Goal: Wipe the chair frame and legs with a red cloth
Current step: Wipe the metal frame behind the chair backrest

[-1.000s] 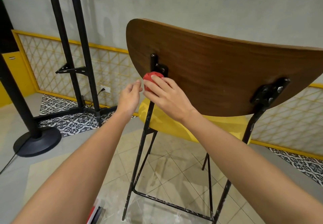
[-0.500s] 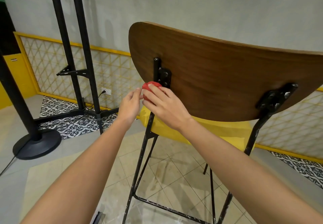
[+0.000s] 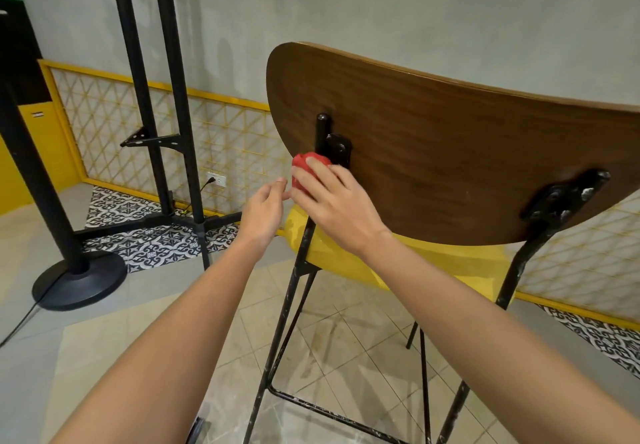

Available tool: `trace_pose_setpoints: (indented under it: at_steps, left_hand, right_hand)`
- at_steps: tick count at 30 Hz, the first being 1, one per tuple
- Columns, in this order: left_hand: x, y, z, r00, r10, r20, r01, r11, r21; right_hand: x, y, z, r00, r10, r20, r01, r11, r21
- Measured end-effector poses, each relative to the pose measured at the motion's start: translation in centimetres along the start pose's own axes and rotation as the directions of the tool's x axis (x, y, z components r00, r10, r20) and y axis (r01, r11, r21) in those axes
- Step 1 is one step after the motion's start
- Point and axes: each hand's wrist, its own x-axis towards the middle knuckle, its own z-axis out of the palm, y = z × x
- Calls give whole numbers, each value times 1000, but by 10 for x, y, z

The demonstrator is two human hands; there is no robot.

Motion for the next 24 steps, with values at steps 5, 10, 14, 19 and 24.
trace_pose_setpoints:
  at_steps: [5,10,14,19,24]
  left_hand:
    - [0,-2,1,1000,-11,-12,11,1000,7]
    - [-1,-6,-2,1000,-22,-5,22,999,30]
    - [2,-5,-5,1000,-15,-8,15,1000,15]
    - [4,-1,-5,1000,-29,-8,29,1000,3]
    - [2,-4,-5,1000,-24,14,24,999,24]
  right_hand:
    - [-7,0,8,998,-37,43,37,999,0]
    - [-18,-6,11,967,-162,195,145,985,94]
    - [-9,1,3,995,-74,73,69,995,69]
    - [-10,-1,10,1000,-14,-27,15,999,45]
    - [-20,-19,15,993,-55,100,49,997,63]
